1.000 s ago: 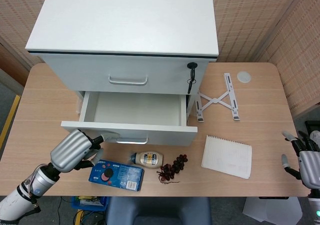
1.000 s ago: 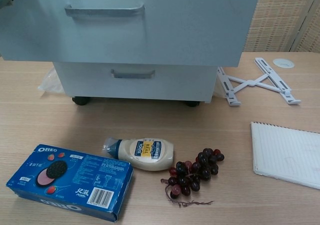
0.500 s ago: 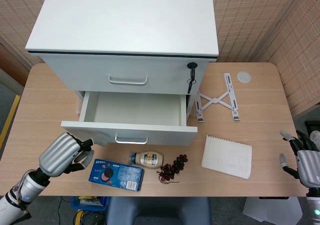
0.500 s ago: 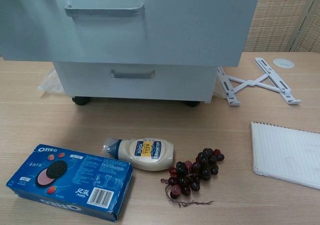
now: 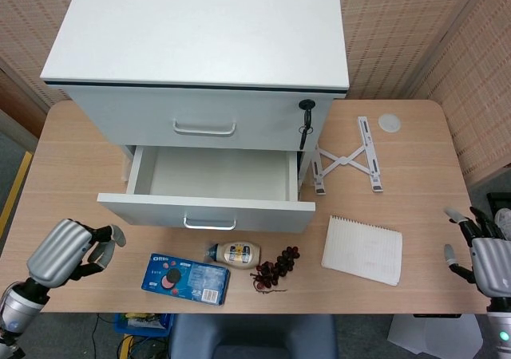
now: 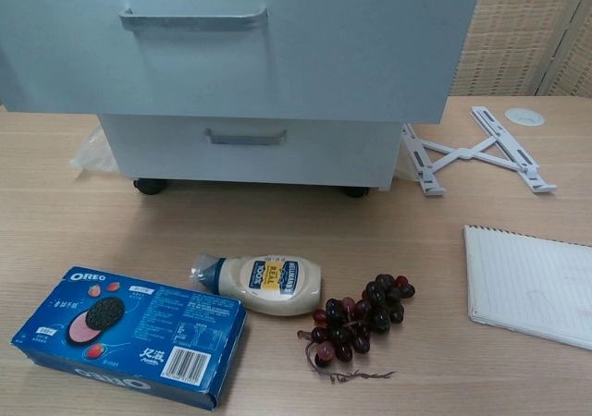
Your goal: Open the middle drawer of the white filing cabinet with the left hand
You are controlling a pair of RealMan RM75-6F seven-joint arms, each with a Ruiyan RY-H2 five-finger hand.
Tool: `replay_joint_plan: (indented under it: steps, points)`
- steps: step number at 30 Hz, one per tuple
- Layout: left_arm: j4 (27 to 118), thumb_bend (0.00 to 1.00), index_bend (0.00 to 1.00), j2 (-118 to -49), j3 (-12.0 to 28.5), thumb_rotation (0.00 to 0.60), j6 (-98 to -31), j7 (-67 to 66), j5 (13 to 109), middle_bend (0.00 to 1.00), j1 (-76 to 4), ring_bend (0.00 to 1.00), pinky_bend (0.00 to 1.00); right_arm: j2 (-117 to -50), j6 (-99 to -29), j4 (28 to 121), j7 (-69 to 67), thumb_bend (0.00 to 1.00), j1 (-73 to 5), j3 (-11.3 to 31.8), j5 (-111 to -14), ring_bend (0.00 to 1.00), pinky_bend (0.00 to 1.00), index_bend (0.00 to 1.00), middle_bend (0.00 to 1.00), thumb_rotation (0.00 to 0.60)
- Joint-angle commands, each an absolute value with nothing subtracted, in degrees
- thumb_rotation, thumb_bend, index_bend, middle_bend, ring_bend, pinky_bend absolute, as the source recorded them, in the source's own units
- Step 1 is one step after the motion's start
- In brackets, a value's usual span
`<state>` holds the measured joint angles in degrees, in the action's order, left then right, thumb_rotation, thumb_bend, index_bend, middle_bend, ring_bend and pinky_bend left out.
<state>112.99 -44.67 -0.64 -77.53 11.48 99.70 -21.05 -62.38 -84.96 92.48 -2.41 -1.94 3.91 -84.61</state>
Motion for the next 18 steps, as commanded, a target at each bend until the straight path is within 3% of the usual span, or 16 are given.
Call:
replay_joint_plan:
  steps: [1, 8, 14, 18]
  points:
    - [111.3, 0.63, 0.58, -44.8, -1.2, 0.6, -78.2, 10.5, 96.5, 0.83, -19.2, 0.85, 0.92, -62.4, -84.6, 92.4, -2.4, 0.43, -2.2, 3.9, -84.6, 0.19, 0.18, 0.16, 0.28, 0.6]
    - [107.5, 0.63, 0.57, -48.7, -0.7, 0.6, -80.1, 5.5, 87.9, 0.72, -15.0, 0.72, 0.85, -62.6, -83.4, 92.2, -2.4, 0.43, -2.9, 4.0, -84.4, 0.19, 0.18, 0.16, 0.28, 0.6]
    - [105.4, 0.63, 0.49, -52.3, 0.2, 0.6, -82.6, 2.2, 82.5, 0.59, -12.0, 0.61, 0.73, -62.5, -82.8, 92.1, -2.4, 0.43, -3.4, 4.1, -84.2, 0.19, 0.18, 0.16, 0.28, 0.6]
    - [102.0, 0.63, 0.47, -56.2, 0.8, 0.6, -86.7, -2.6, 81.1, 0.58, -9.5, 0.58, 0.66, -62.5, -82.4, 92.1, -2.4, 0.43, -3.6, 4.1, -84.0, 0.19, 0.18, 0.16, 0.28, 0.6]
